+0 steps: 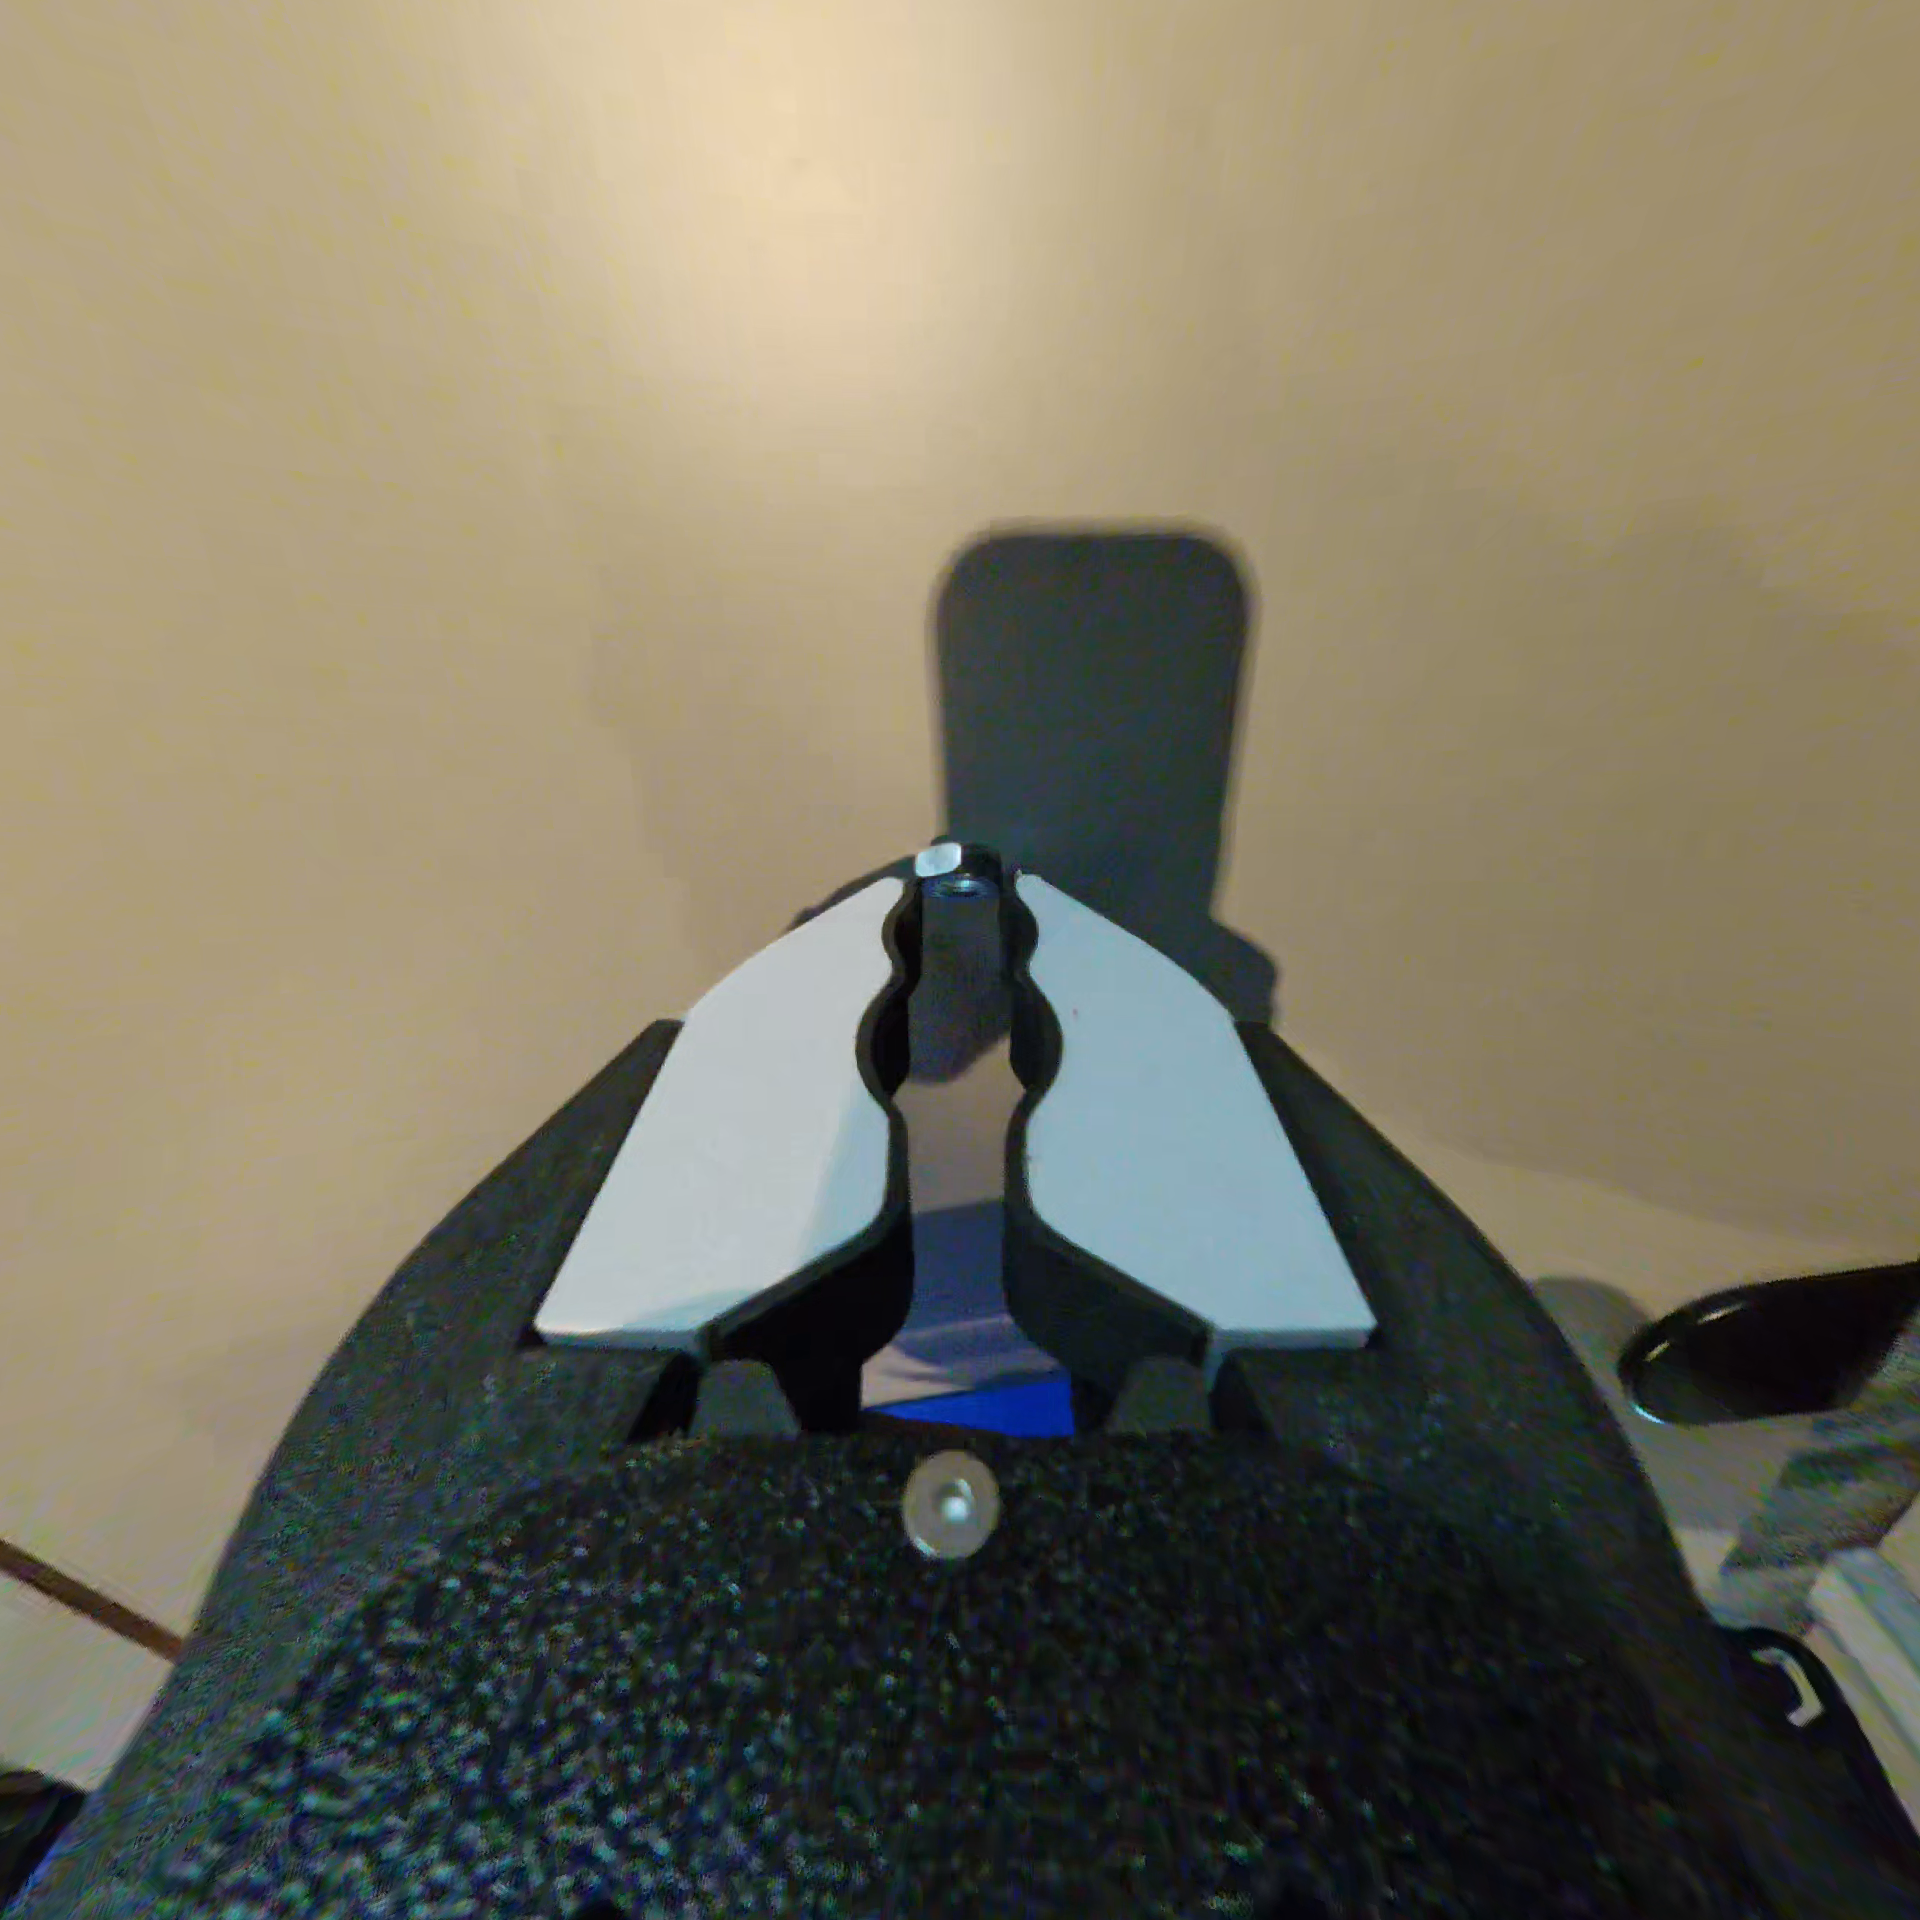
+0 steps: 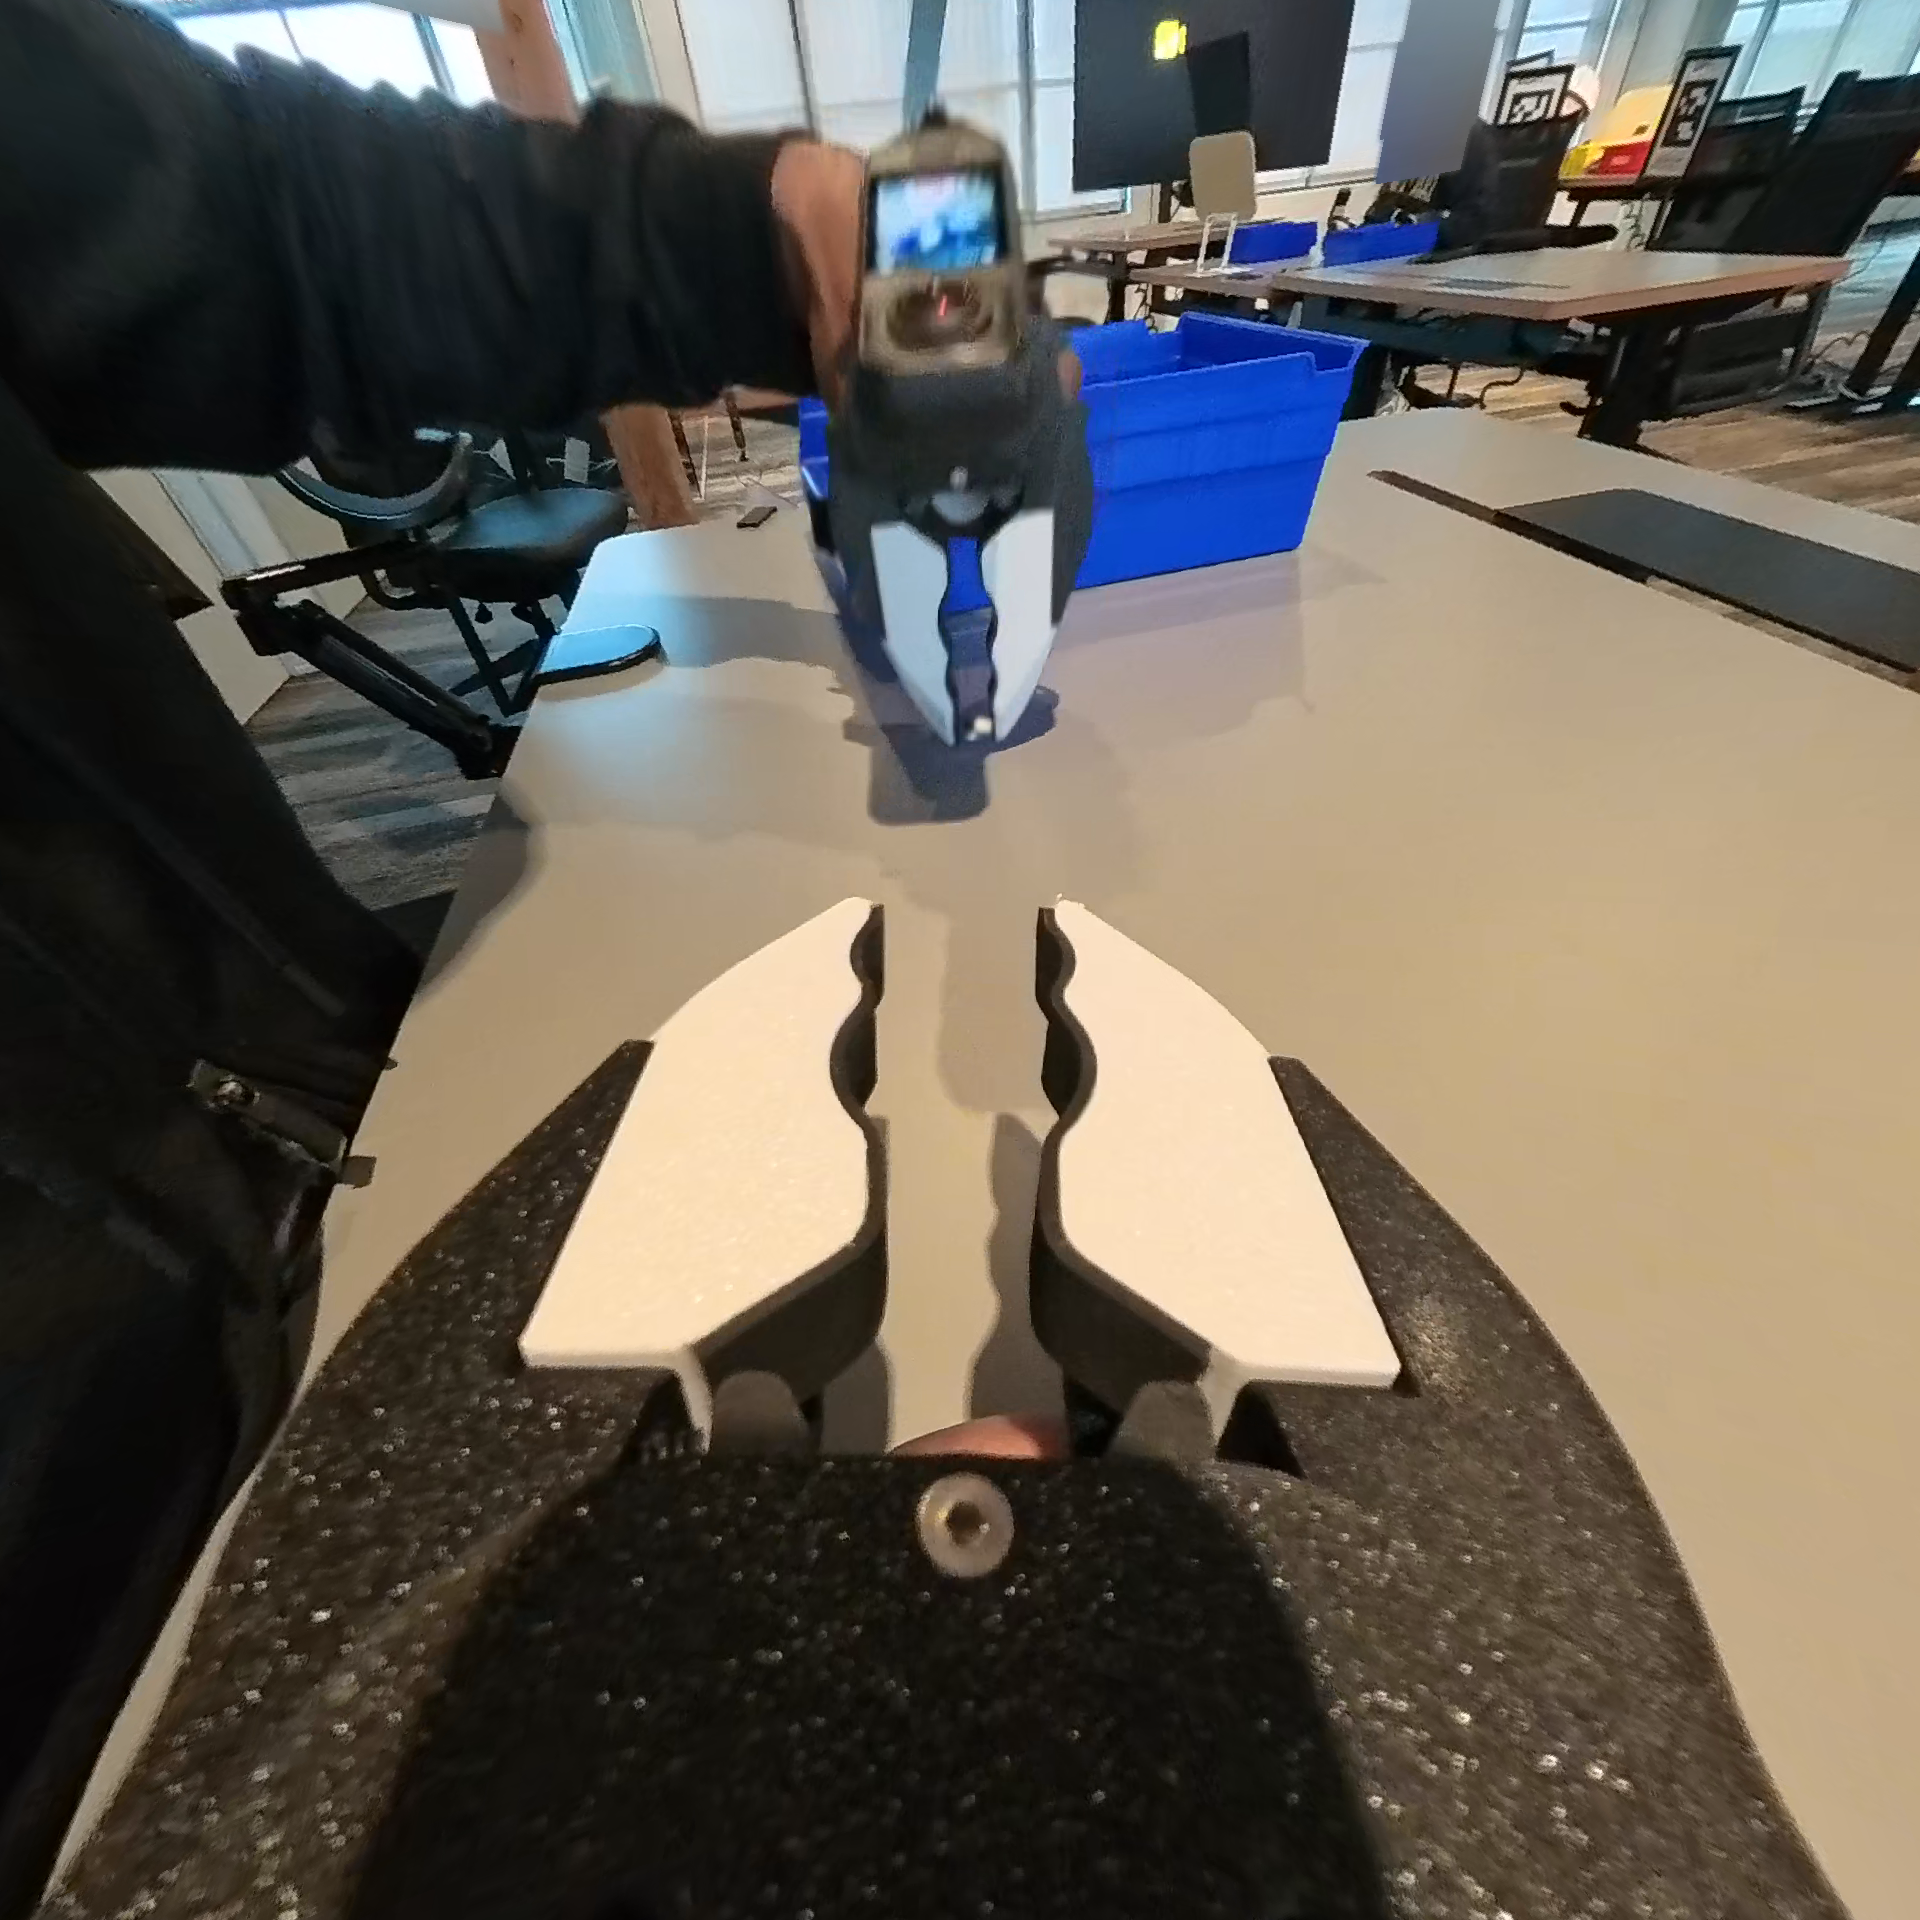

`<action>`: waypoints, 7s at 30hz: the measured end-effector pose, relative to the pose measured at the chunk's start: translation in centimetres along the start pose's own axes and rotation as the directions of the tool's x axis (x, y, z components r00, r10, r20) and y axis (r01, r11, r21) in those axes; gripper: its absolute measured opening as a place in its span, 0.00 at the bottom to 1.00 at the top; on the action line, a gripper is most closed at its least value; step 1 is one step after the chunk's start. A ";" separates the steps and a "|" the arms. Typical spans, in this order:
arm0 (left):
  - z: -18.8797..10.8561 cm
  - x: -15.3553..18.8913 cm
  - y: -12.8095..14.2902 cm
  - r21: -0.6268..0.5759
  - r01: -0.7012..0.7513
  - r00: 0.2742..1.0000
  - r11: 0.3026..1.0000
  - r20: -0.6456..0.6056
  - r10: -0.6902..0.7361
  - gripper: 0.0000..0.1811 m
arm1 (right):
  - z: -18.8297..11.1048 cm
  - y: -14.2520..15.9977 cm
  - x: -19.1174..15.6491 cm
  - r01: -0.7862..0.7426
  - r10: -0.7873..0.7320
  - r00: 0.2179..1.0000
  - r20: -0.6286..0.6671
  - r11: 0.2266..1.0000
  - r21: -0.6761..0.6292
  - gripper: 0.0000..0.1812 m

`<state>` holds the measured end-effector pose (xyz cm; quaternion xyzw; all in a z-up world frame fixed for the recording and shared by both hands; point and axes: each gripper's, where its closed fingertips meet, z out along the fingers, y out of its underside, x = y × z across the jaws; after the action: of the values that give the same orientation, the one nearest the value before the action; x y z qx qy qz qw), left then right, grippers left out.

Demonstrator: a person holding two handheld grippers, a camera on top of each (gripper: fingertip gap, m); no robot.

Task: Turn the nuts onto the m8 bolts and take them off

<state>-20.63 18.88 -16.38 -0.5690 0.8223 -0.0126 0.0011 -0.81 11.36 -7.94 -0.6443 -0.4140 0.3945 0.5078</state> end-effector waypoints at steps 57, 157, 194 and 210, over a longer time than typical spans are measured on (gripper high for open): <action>-1.1 -11.1 30.7 -0.207 0.548 0.836 0.811 0.088 -0.542 0.06 | -0.4 -0.1 0.3 0.017 -0.017 1.000 -0.024 1.000 0.010 0.15; -9.5 -7.3 -14.5 0.879 0.255 0.595 0.404 0.186 -0.782 0.27 | -5.5 -4.8 10.5 -0.122 0.160 0.908 -0.388 0.985 0.121 0.29; -0.1 -8.8 -21.7 0.572 0.351 0.804 0.741 0.221 -0.552 0.07 | -6.2 -1.2 10.5 0.090 -0.059 0.846 -0.529 0.995 0.033 0.25; -1.1 -9.9 -22.2 0.397 -0.202 0.912 0.896 0.410 0.024 0.16 | -6.7 -1.7 10.7 0.084 -0.037 0.844 -0.536 0.994 0.064 0.25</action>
<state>3.65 20.32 -14.89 -0.4956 0.8138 -0.0788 0.2930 8.89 19.36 -6.01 -0.6931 -0.2596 0.2009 0.6418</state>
